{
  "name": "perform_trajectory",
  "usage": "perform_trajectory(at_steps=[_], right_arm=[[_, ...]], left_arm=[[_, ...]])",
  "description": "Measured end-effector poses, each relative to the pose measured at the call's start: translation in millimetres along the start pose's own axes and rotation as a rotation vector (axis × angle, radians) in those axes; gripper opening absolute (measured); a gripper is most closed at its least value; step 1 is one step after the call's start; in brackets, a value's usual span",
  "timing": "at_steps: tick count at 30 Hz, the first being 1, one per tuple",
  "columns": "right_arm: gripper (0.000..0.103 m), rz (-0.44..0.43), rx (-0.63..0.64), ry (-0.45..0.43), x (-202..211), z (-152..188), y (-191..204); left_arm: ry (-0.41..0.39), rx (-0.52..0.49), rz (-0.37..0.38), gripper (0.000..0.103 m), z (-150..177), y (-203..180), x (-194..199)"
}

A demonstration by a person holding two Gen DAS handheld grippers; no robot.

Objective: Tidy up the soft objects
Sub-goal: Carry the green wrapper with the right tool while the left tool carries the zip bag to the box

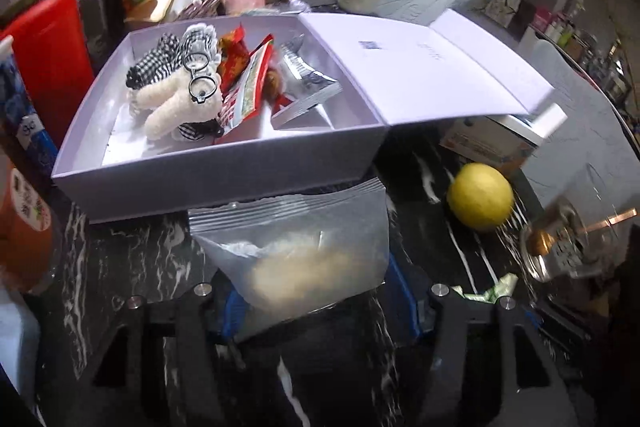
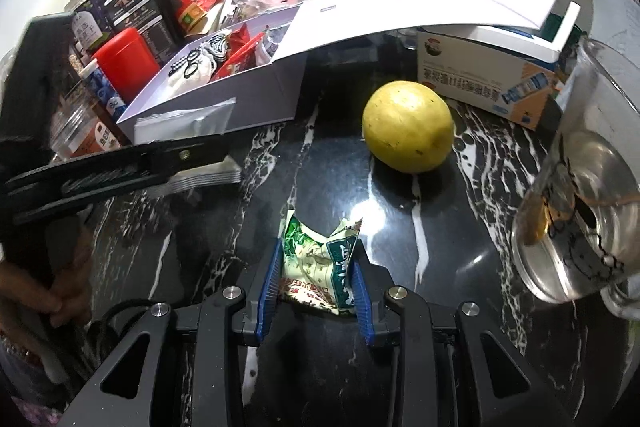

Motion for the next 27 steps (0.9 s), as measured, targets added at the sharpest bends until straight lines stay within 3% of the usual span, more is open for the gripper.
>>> perform_trajectory(at_steps=[4, 17, 27], right_arm=[[0.033, 0.005, -0.006, -0.009, 7, 7, 3], [0.033, -0.018, 0.035, -0.061, 46, 33, 35], [0.033, -0.139, 0.073, -0.085, 68, 50, 66]], left_arm=[[0.011, 0.002, 0.035, 0.059, 13, -2, 24], [-0.009, 0.008, 0.048, 0.059, 65, 3, 76], [-0.069, 0.037, 0.03, 0.059, 94, 13, 118]])
Point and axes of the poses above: each gripper's, at about its wrist camera, not at the fingertips, and x roughly against the way its jaws point, y to its left, z to its underside, the point moved 4 cm from there along -x, roughly the way its jaws point, and after that the axes turned 9 degrees about y, right-handed, at the moved point
